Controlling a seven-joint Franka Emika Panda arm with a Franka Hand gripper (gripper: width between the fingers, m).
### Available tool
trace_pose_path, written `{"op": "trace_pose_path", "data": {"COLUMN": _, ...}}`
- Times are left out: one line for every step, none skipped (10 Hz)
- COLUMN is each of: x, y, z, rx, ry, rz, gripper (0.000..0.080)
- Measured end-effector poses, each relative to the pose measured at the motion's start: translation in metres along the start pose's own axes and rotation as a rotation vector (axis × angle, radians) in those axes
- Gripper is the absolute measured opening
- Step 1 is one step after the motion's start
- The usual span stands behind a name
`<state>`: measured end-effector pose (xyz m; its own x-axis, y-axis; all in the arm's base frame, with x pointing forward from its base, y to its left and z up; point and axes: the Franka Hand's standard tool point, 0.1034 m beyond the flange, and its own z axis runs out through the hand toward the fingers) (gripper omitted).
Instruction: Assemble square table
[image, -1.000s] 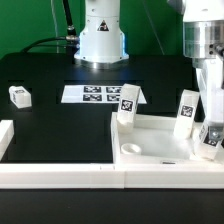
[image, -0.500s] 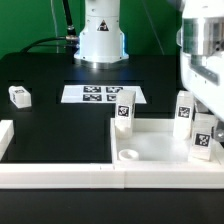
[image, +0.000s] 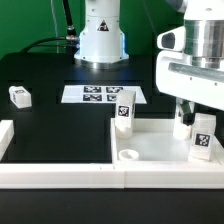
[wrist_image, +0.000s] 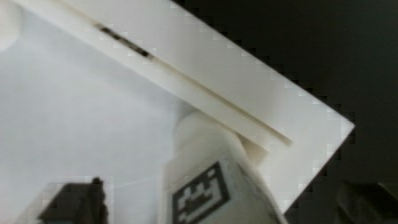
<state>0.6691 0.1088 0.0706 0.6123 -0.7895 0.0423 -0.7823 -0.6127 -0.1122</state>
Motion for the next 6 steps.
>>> {"op": "trace_pose_path", "data": {"x": 0.0061, "y": -0.0037, "z": -0.002, "rx": -0.008, "ry": 0.029, "rz": -0.22, "gripper": 0.0648}}
{"op": "trace_pose_path", "data": {"x": 0.0096, "y": -0.0078, "z": -0.0028, "rx": 0.002, "ry": 0.056, "rz": -0.378, "gripper": 0.0648}}
{"op": "trace_pose_path", "data": {"x": 0.0078, "y": -0.0074, "z": -0.0018, "rx": 0.006, "ry": 0.05, "rz": -0.3, "gripper": 0.0648}}
{"op": "trace_pose_path", "data": {"x": 0.0085, "y": -0.007, "z": -0.0018, "rx": 0.005, "ry": 0.051, "rz": -0.307, "gripper": 0.0558}}
{"op": "trace_pose_path", "data": {"x": 0.0085, "y": -0.007, "z": -0.0018, "rx": 0.006, "ry": 0.05, "rz": -0.296, "gripper": 0.0423}}
{"op": "trace_pose_path", "data": {"x": 0.0081, "y": -0.0068, "z": -0.0015, "rx": 0.007, "ry": 0.049, "rz": -0.228, "gripper": 0.029}}
